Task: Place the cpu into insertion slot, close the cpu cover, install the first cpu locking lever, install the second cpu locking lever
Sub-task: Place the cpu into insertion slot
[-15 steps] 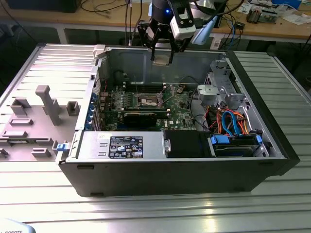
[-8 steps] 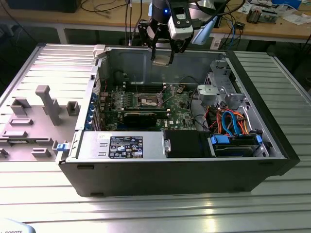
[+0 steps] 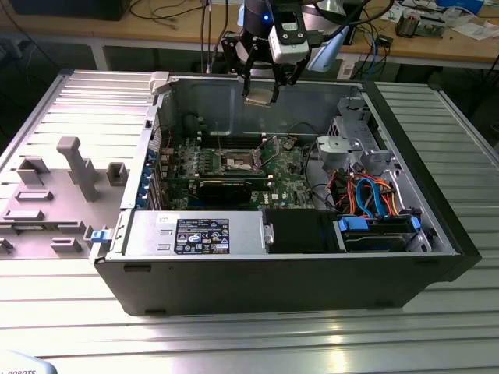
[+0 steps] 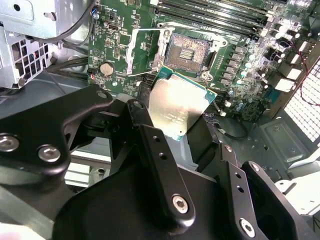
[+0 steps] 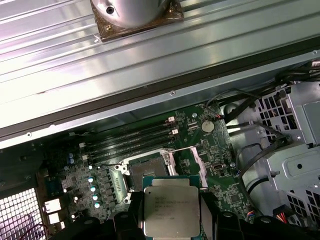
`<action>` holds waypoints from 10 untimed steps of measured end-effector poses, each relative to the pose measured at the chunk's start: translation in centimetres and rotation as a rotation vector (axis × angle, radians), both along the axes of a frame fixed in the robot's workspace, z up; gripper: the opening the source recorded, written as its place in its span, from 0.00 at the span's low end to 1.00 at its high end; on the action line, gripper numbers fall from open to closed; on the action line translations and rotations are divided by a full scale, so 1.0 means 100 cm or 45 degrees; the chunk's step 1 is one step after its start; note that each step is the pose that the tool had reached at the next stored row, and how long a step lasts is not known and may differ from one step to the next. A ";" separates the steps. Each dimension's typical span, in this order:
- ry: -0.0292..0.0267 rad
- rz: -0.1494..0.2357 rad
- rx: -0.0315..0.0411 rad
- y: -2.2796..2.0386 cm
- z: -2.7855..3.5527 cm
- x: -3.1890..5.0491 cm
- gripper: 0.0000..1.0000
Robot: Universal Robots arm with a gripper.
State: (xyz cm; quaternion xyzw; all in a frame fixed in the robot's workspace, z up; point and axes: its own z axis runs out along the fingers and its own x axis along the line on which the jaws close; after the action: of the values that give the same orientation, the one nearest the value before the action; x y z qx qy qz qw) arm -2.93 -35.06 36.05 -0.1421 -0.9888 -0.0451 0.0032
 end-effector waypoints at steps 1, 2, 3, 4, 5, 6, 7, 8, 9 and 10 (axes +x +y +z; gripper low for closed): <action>0.0000 -0.002 0.0000 0.0000 0.0000 0.0000 0.54; 0.0000 -0.008 0.0000 0.0000 0.0000 -0.0001 0.54; -0.0001 -0.018 0.0000 0.0000 0.0000 -0.0002 0.54; 0.0000 -0.030 0.0000 0.0000 0.0000 -0.0002 0.54; 0.0000 -0.051 -0.0002 0.0000 -0.0001 -0.0002 0.54; 0.0001 -0.063 -0.0003 0.0000 -0.0001 -0.0002 0.54; 0.0001 -0.076 -0.0003 0.0000 -0.0002 -0.0002 0.54; 0.0002 -0.091 -0.0003 0.0000 -0.0003 -0.0003 0.54; 0.0001 -0.101 -0.0002 0.0000 -0.0004 -0.0003 0.54; 0.0000 -0.113 -0.0001 0.0000 -0.0005 -0.0003 0.54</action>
State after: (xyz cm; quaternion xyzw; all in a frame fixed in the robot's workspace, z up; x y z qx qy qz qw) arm -2.96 -35.06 36.00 -0.1857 -0.9816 -0.0451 0.0012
